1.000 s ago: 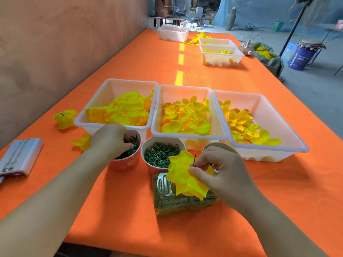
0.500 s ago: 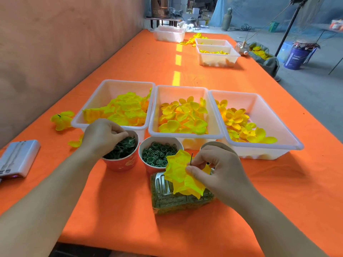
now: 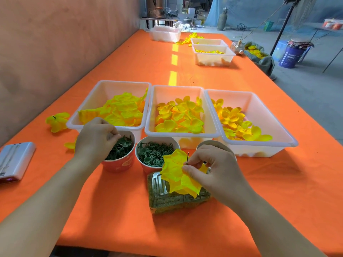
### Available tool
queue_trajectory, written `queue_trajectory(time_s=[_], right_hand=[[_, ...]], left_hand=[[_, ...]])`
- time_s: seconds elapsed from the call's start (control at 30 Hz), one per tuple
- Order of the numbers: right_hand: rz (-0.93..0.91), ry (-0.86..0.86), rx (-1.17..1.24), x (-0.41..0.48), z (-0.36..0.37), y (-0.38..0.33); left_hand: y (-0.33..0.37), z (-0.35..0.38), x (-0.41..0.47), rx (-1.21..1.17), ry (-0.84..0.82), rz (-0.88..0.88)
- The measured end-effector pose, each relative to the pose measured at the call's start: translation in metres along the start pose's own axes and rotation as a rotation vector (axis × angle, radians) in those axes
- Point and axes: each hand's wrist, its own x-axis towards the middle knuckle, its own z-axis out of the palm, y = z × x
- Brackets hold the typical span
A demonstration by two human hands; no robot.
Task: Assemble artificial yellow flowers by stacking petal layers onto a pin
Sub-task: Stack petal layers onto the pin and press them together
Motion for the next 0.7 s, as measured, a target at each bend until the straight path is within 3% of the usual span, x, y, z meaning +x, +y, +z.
queue_trajectory(time_s=[0.23,0.37,0.5,0.63,0.7], right_hand=[[0.005,-0.005,0.0,0.001,0.0,0.0],[0.008,0.001,-0.001,0.001,0.0,0.0],[0.011,-0.002,0.001,0.0,0.0,0.0],[0.003,0.002,0.001,0.0,0.0,0.001],[0.009,0.003,0.002,0.001,0.001,0.002]], left_hand=[[0.005,-0.007,-0.002,-0.085,0.058,0.036],[0.01,-0.004,-0.007,-0.23,-0.017,-0.023],[0.01,-0.001,-0.007,-0.149,-0.08,-0.063],[0.027,-0.005,-0.008,-0.024,-0.034,0.067],[0.043,-0.001,-0.009,-0.046,-0.121,0.153]])
